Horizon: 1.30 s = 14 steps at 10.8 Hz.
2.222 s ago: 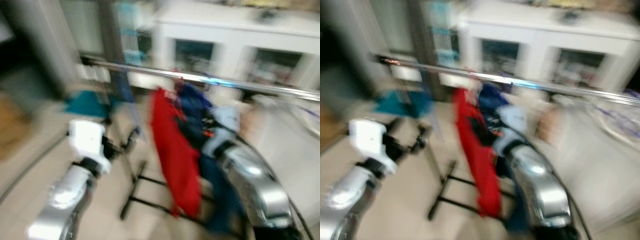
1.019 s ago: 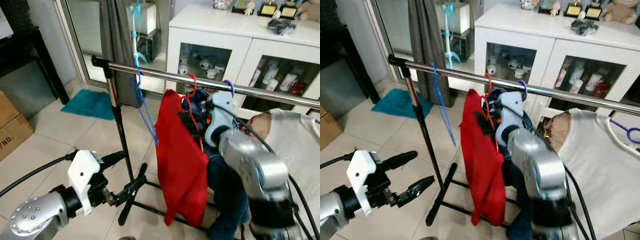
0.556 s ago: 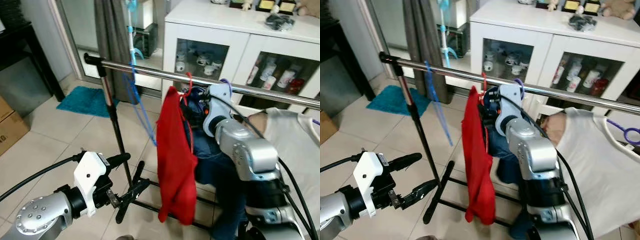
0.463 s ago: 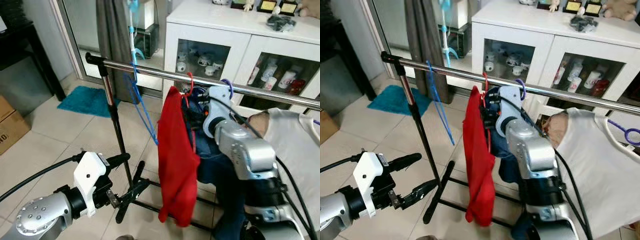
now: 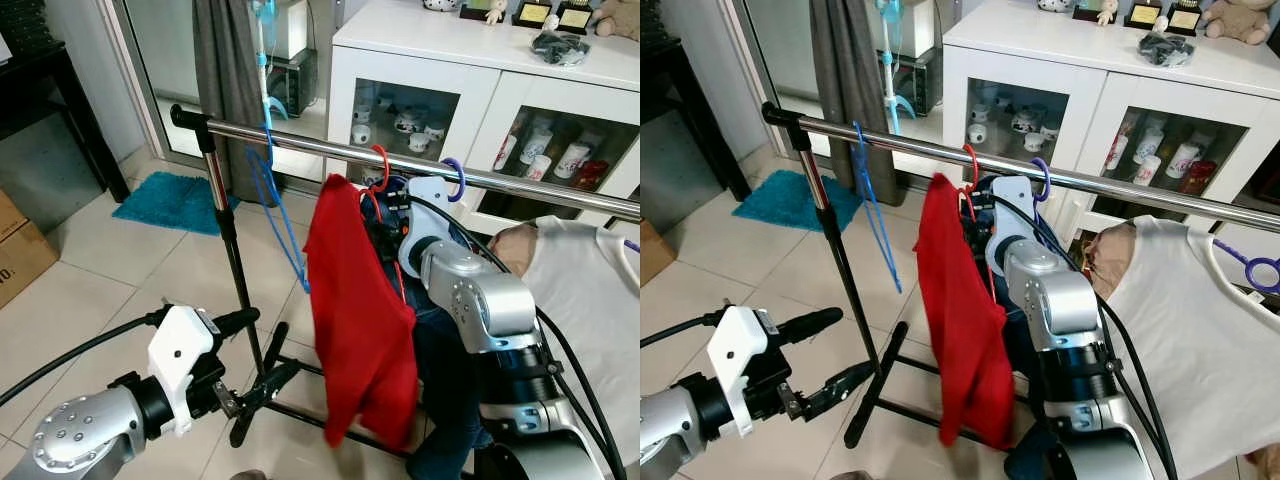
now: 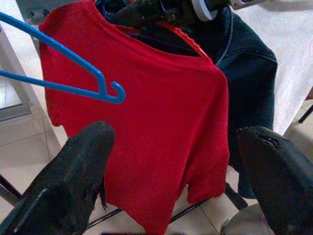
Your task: Hang hanger
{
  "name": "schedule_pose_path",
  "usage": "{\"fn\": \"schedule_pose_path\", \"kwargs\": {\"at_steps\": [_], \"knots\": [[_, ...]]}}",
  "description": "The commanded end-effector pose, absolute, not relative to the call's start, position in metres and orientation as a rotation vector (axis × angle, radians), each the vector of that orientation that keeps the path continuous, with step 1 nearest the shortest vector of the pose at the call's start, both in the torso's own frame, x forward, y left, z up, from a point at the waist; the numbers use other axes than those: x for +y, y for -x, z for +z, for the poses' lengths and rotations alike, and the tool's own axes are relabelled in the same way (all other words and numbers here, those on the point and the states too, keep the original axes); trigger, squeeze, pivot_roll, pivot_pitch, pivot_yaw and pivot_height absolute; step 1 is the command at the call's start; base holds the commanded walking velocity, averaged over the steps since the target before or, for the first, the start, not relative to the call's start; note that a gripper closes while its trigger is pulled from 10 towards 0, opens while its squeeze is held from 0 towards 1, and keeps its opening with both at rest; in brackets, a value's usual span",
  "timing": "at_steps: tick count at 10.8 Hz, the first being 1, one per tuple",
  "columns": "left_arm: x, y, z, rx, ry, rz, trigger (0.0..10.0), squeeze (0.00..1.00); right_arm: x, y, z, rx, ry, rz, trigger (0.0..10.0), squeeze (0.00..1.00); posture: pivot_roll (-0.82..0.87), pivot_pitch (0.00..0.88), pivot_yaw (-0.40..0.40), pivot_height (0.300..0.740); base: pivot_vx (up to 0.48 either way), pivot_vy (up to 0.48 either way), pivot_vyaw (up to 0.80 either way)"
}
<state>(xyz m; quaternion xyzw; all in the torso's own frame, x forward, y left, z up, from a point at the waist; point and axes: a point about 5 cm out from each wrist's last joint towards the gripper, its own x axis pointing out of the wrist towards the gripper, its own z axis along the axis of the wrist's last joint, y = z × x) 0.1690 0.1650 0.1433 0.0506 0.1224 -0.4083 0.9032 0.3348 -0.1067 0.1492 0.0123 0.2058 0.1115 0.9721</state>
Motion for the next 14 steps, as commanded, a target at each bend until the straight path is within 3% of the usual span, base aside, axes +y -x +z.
{"fn": "schedule_pose_path", "kwargs": {"at_steps": [1, 14], "knots": [[0.1653, -0.1699, 0.1414, 0.263, -0.12, -0.846, 10.0, 0.15, -0.1082, -0.338, 0.1547, 0.394, -0.025, 0.218, 0.0, 0.0, 0.06, 0.0, -0.009, 0.74, 0.0, 0.0, 0.0], [0.1633, -0.1719, 0.1408, 0.253, -0.122, -0.833, 10.0, 0.15, -0.0997, -0.3362, 0.1541, 0.372, -0.029, 0.33, 0.0, 0.0, 0.06, 0.0, -0.009, 0.74, 0.0, 0.0, 0.0]]}}
